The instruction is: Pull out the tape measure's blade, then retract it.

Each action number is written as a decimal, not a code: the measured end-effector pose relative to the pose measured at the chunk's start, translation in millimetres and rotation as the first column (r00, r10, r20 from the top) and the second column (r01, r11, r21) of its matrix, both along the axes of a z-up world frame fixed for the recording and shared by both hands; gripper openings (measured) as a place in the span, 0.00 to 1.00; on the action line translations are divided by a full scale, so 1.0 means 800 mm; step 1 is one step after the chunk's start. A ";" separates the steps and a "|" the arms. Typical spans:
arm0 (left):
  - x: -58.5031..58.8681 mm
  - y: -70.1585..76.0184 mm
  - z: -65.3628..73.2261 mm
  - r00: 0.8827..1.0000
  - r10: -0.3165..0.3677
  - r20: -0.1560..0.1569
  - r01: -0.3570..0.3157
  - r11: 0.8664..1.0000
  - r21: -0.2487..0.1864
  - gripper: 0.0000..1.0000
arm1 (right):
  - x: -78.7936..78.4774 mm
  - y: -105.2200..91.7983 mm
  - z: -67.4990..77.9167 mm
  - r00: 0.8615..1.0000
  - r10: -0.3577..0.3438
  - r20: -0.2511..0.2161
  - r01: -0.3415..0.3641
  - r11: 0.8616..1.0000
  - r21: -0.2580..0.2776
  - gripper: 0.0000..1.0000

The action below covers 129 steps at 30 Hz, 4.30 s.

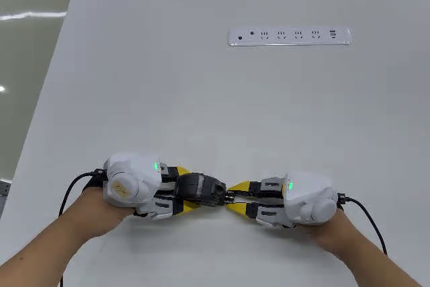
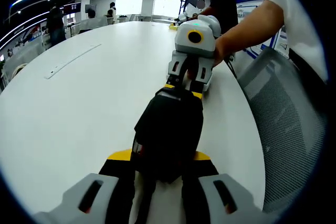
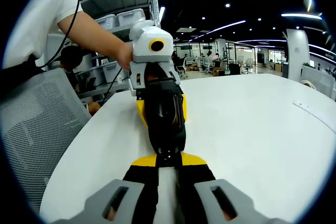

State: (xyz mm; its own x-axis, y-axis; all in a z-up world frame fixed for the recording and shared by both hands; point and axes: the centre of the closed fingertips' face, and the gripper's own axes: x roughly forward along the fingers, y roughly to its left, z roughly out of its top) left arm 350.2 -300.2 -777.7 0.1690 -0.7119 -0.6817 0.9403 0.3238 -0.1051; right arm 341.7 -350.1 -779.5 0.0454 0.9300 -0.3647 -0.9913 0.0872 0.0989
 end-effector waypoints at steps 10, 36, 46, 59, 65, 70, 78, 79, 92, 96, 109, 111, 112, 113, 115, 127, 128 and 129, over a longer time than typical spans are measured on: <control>0.000 0.000 -0.001 1.000 0.000 0.000 0.000 1.000 -0.001 0.30 | 0.000 -0.003 0.000 1.000 -0.002 0.000 0.002 1.000 0.000 0.12; 0.001 0.001 -0.001 1.000 0.006 0.002 -0.006 1.000 -0.007 0.30 | 0.000 -0.024 0.002 1.000 -0.020 -0.005 0.020 1.000 0.003 0.12; 0.001 0.000 0.000 1.000 0.008 0.003 -0.008 1.000 -0.008 0.30 | -0.001 -0.034 0.003 0.999 -0.030 -0.012 0.030 1.000 0.005 0.12; 0.001 0.000 0.000 1.000 0.012 0.003 -0.012 1.000 -0.013 0.30 | -0.001 -0.044 0.002 0.999 -0.044 -0.028 0.044 0.999 0.009 0.12; 0.001 0.000 0.000 1.000 0.013 0.004 -0.013 1.000 -0.015 0.30 | -0.001 -0.048 0.002 0.998 -0.047 -0.032 0.048 0.999 0.010 0.12; 0.001 0.000 0.000 1.000 0.013 0.005 -0.013 1.000 -0.013 0.30 | -0.002 -0.052 0.002 0.998 -0.050 -0.035 0.050 0.999 0.011 0.12; 0.001 -0.001 0.000 1.000 0.014 0.005 -0.014 1.000 -0.013 0.30 | -0.002 -0.058 0.003 0.998 -0.055 -0.038 0.056 0.998 0.012 0.12; 0.001 -0.001 0.000 1.000 0.015 0.005 -0.015 1.000 -0.013 0.30 | -0.002 -0.059 0.003 0.998 -0.056 -0.037 0.056 0.998 0.012 0.12; 0.001 0.000 0.000 1.000 0.020 0.004 -0.020 1.000 -0.012 0.30 | -0.002 -0.069 0.003 0.996 -0.070 -0.048 0.071 0.997 0.015 0.12; 0.001 0.000 -0.001 1.000 0.022 0.004 -0.022 1.000 -0.012 0.30 | -0.002 -0.072 0.003 0.996 -0.075 -0.052 0.076 0.997 0.016 0.12; 0.001 -0.001 -0.001 1.000 0.022 0.003 -0.022 1.000 -0.013 0.30 | -0.003 -0.079 0.003 0.995 -0.080 -0.060 0.082 0.996 0.018 0.11; 0.001 -0.002 -0.001 1.000 0.022 0.003 -0.022 1.000 -0.012 0.30 | -0.004 -0.080 0.004 0.995 -0.081 -0.063 0.083 0.996 0.019 0.11; 0.001 -0.002 -0.001 1.000 0.022 0.003 -0.022 1.000 -0.012 0.30 | -0.004 -0.081 0.004 0.995 -0.081 -0.062 0.083 0.996 0.019 0.11; 0.001 -0.001 -0.001 1.000 0.022 0.003 -0.022 1.000 -0.012 0.30 | -0.004 -0.082 0.004 0.995 -0.082 -0.061 0.083 0.996 0.019 0.11; 0.001 -0.002 -0.001 1.000 0.022 0.003 -0.022 1.000 -0.011 0.30 | -0.004 -0.084 0.003 0.994 -0.084 -0.064 0.085 0.996 0.020 0.11; 0.001 -0.002 -0.002 1.000 0.021 0.004 -0.021 1.000 -0.010 0.30 | -0.006 -0.095 0.004 0.993 -0.095 -0.071 0.096 0.995 0.022 0.11; 0.000 -0.002 -0.002 1.000 0.022 0.003 -0.022 1.000 -0.011 0.30 | -0.006 -0.097 0.003 0.993 -0.096 -0.071 0.097 0.995 0.022 0.11; 0.000 -0.002 -0.002 1.000 0.022 0.003 -0.022 1.000 -0.011 0.30 | -0.007 -0.097 0.004 0.993 -0.097 -0.071 0.099 0.995 0.021 0.11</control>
State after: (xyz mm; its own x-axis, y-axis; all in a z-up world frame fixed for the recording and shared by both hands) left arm 350.6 -301.7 -779.0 0.1870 -0.7154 -0.6733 0.9334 0.3431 -0.1054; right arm 336.5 -428.0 -776.7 0.1121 0.9311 -0.3471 -0.9686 0.1804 0.1711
